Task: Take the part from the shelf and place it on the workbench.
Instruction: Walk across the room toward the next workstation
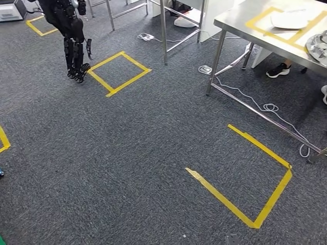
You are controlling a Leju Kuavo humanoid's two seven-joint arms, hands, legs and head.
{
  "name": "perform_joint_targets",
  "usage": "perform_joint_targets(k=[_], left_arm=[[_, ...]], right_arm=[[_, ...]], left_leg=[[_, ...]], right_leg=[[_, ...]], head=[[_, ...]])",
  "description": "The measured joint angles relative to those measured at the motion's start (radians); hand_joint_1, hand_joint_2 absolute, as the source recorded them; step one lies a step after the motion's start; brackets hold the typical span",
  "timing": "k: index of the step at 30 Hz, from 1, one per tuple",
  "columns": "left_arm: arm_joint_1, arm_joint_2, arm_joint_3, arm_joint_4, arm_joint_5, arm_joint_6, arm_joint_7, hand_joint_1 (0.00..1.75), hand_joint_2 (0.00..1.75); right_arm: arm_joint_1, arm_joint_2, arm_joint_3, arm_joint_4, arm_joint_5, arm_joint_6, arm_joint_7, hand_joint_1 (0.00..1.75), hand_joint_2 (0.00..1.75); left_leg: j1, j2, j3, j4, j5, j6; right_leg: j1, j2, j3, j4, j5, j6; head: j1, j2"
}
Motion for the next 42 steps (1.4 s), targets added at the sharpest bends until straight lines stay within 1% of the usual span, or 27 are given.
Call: perform_joint_targets(k=[2, 3, 4, 6, 8, 9, 11, 13, 15, 17, 18, 20, 22, 23, 24, 25, 26, 28, 30, 31, 32, 33, 35, 37, 39, 40, 42], left_arm=[[0.005, 0.002, 0.001, 0.0, 0.001, 0.0, 0.001, 0.0, 0.0], [0.007, 0.003, 0.002, 0.0, 0.001, 0.001, 0.001, 0.0, 0.0], [0.007, 0.004, 0.002, 0.0, 0.001, 0.001, 0.001, 0.0, 0.0], [0.005, 0.005, 0.003, 0.0, 0.002, 0.003, 0.001, 0.0, 0.0], [0.004, 0.005, 0.003, 0.0, 0.002, 0.003, 0.001, 0.0, 0.0], [0.005, 0.005, 0.003, 0.0, 0.002, 0.003, 0.001, 0.0, 0.0], [0.008, 0.005, 0.003, 0.0, 0.002, 0.003, 0.001, 0.0, 0.0], [0.007, 0.006, 0.004, 0.0, 0.002, 0.003, 0.001, 0.0, 0.0], [0.005, 0.006, 0.004, 0.0, 0.002, 0.003, 0.001, 0.0, 0.0], [0.007, 0.007, 0.005, 0.0, 0.003, 0.004, 0.001, 0.0, 0.0], [0.009, 0.008, 0.005, 0.0, 0.003, 0.004, 0.001, 0.0, 0.0], [0.008, 0.009, 0.006, 0.0, 0.003, 0.005, 0.001, 0.0, 0.0], [0.006, 0.008, 0.006, 0.0, 0.004, 0.006, 0.001, 0.0, 0.0], [0.005, 0.007, 0.006, 0.0, 0.004, 0.006, 0.001, 0.0, 0.0], [0.006, 0.007, 0.006, 0.0, 0.004, 0.007, 0.001, 0.0, 0.0], [0.007, 0.007, 0.006, 0.0, 0.004, 0.007, 0.001, 0.0, 0.0], [0.008, 0.007, 0.006, 0.0, 0.005, 0.007, 0.001, 0.0, 0.0], [0.008, 0.007, 0.006, 0.0, 0.005, 0.008, 0.001, 0.0, 0.0], [0.006, 0.008, 0.006, 0.0, 0.006, 0.009, 0.001, 0.0, 0.0], [0.006, 0.008, 0.006, 0.0, 0.006, 0.009, 0.001, 0.0, 0.0], [0.008, 0.008, 0.007, 0.0, 0.006, 0.01, 0.001, 0.0, 0.0], [0.009, 0.008, 0.007, 0.0, 0.007, 0.01, 0.001, 0.0, 0.0], [0.01, 0.008, 0.007, 0.0, 0.008, 0.011, 0.001, 0.0, 0.0], [0.007, 0.008, 0.008, 0.0, 0.009, 0.011, 0.001, 0.0, 0.0], [0.007, 0.008, 0.008, 0.0, 0.009, 0.011, 0.001, 0.0, 0.0], [0.009, 0.008, 0.009, 0.0, 0.01, 0.011, 0.001, 0.0, 0.0], [0.012, 0.008, 0.01, 0.0, 0.011, 0.012, 0.0, 0.0, 0.0]], right_arm=[[-0.001, 0.003, 0.005, 0.0, 0.008, -0.007, 0.005, 0.0, 0.0], [-0.001, 0.005, 0.008, 0.0, 0.011, -0.009, 0.008, 0.0, 0.0], [-0.001, 0.007, 0.01, 0.0, 0.014, -0.012, 0.01, 0.0, 0.0], [0.002, 0.008, 0.014, 0.0, 0.02, -0.016, 0.016, 0.0, 0.0], [0.004, 0.008, 0.019, 0.0, 0.026, -0.021, 0.019, 0.0, 0.0], [0.004, 0.008, 0.021, 0.0, 0.028, -0.023, 0.02, 0.0, 0.0], [0.003, 0.009, 0.025, 0.0, 0.032, -0.024, 0.021, 0.0, 0.0], [0.003, 0.01, 0.028, 0.0, 0.038, -0.024, 0.02, 0.0, 0.0], [0.002, 0.01, 0.03, 0.0, 0.042, -0.025, 0.02, 0.0, 0.0], [-0.003, 0.01, 0.033, 0.0, 0.044, -0.026, 0.02, 0.0, 0.0], [-0.005, 0.01, 0.035, 0.0, 0.046, -0.026, 0.019, 0.0, 0.0], [-0.005, 0.011, 0.039, 0.0, 0.049, -0.026, 0.018, 0.0, 0.0], [-0.001, 0.011, 0.043, 0.0, 0.054, -0.028, 0.019, 0.0, 0.0], [0.002, 0.011, 0.045, 0.0, 0.056, -0.029, 0.019, 0.0, 0.0], [0.004, 0.011, 0.046, 0.0, 0.058, -0.03, 0.02, 0.0, 0.0], [0.005, 0.011, 0.046, 0.0, 0.06, -0.032, 0.02, 0.0, 0.0], [0.005, 0.011, 0.047, 0.0, 0.062, -0.035, 0.02, 0.0, 0.0], [0.005, 0.011, 0.048, 0.0, 0.064, -0.038, 0.02, 0.0, 0.0], [0.004, 0.011, 0.05, 0.001, 0.065, -0.04, 0.02, 0.0, 0.0], [0.004, 0.011, 0.051, 0.001, 0.066, -0.041, 0.021, 0.0, 0.0], [0.004, 0.012, 0.052, 0.001, 0.067, -0.041, 0.022, 0.0, 0.0], [0.004, 0.012, 0.053, 0.001, 0.069, -0.042, 0.022, 0.0, 0.0], [0.004, 0.012, 0.054, 0.001, 0.075, -0.044, 0.022, 0.0, 0.0], [0.006, 0.012, 0.054, 0.001, 0.08, -0.045, 0.022, 0.0, 0.0], [0.008, 0.012, 0.055, 0.001, 0.086, -0.046, 0.023, 0.0, 0.0], [0.008, 0.012, 0.057, 0.001, 0.089, -0.046, 0.023, 0.0, 0.0], [0.007, 0.012, 0.063, 0.001, 0.097, -0.046, 0.023, 0.0, 0.0]], left_leg=[[0.004, -0.016, -0.005, 0.0, 0.002, -0.012], [0.004, -0.005, -0.01, 0.009, -0.004, -0.017], [0.003, 0.018, -0.022, 0.035, -0.021, -0.021], [0.002, 0.08, -0.075, 0.148, -0.082, -0.031], [0.008, 0.104, -0.133, 0.269, -0.128, -0.038], [0.011, 0.108, -0.142, 0.287, -0.124, -0.041], [0.014, 0.121, -0.101, 0.209, -0.067, -0.042], [0.01, 0.162, -0.031, 0.07, -0.011, -0.035], [0.003, 0.187, 0.0, 0.005, 0.001, -0.026], [0.0, 0.169, -0.001, -0.002, 0.001, -0.015], [0.002, 0.159, 0.002, -0.007, 0.003, -0.009], [0.006, 0.139, 0.008, -0.018, 0.009, 0.004], [0.006, 0.115, 0.008, -0.019, 0.009, 0.011], [0.005, 0.102, 0.008, -0.019, 0.009, 0.012], [0.004, 0.088, 0.009, -0.019, 0.008, 0.012], [0.004, 0.073, 0.011, -0.018, 0.008, 0.011], [0.004, 0.059, 0.013, -0.017, 0.006, 0.01], [0.005, 0.033, 0.015, -0.012, 0.002, 0.002], [0.006, 0.009, 0.007, -0.005, 0.001, -0.009], [0.008, -0.002, 0.002, -0.003, 0.003, -0.015], [0.011, -0.013, -0.002, -0.003, 0.004, -0.021], [0.011, -0.009, -0.005, 0.001, 0.003, -0.026], [0.009, 0.041, -0.03, 0.051, -0.028, -0.035], [0.008, 0.096, -0.091, 0.179, -0.09, -0.04], [0.009, 0.109, -0.144, 0.288, -0.122, -0.041], [0.01, 0.111, -0.145, 0.289, -0.109, -0.04], [0.007, 0.127, -0.089, 0.179, -0.041, -0.033]], right_leg=[[0.001, -0.02, 0.007, -0.006, 0.004, -0.006], [0.001, -0.032, 0.01, -0.01, 0.006, -0.011], [0.0, -0.046, 0.013, -0.014, 0.007, -0.017], [0.001, -0.078, 0.018, -0.018, 0.005, -0.025], [0.004, -0.11, 0.021, -0.018, 0.001, -0.029], [0.004, -0.125, 0.022, -0.018, -0.001, -0.029], [0.004, -0.15, 0.029, -0.018, -0.006, -0.027], [0.007, -0.171, 0.036, -0.017, -0.014, -0.02], [0.011, -0.19, 0.041, -0.016, -0.021, -0.01], [0.011, -0.206, 0.047, -0.02, -0.025, 0.001], [0.009, -0.196, 0.048, -0.016, -0.031, 0.006], [0.006, -0.145, 0.021, 0.042, -0.07, 0.012], [0.005, -0.099, -0.047, 0.177, -0.131, 0.013], [0.005, -0.092, -0.081, 0.239, -0.149, 0.012], [0.005, -0.089, -0.103, 0.27, -0.148, 0.012], [0.005, -0.087, -0.105, 0.259, -0.125, 0.012], [0.003, -0.082, -0.088, 0.21, -0.085, 0.011], [-0.003, -0.036, -0.033, 0.074, -0.015, 0.011], [-0.007, 0.007, 0.001, 0.006, 0.001, 0.01], [-0.006, 0.011, 0.005, 0.002, -0.003, 0.008], [-0.005, -0.001, 0.008, 0.002, -0.003, 0.004], [-0.005, -0.013, 0.009, -0.001, -0.002, -0.001], [-0.004, -0.042, 0.014, -0.006, -0.001, -0.014], [0.002, -0.075, 0.016, -0.007, -0.004, -0.023], [0.006, -0.109, 0.019, -0.007, -0.008, -0.027], [0.008, -0.124, 0.021, -0.006, -0.01, -0.028], [0.01, -0.148, 0.029, -0.007, -0.016, -0.027]], head=[[0.0, 0.0], [-0.001, 0.0], [-0.002, 0.0], [-0.005, 0.0], [-0.005, 0.0], [-0.005, 0.0], [-0.005, 0.0], [-0.006, 0.0], [-0.005, 0.0], [-0.005, 0.0], [-0.004, 0.0], [0.0, 0.0], [0.003, 0.0], [0.004, 0.0], [0.004, 0.0], [0.003, 0.0], [0.003, 0.0], [0.004, 0.0], [0.003, 0.0], [0.003, 0.0], [0.002, 0.0], [0.002, 0.0], [-0.002, 0.0], [-0.005, 0.0], [-0.005, 0.0], [-0.005, 0.0], [-0.005, 0.0]])
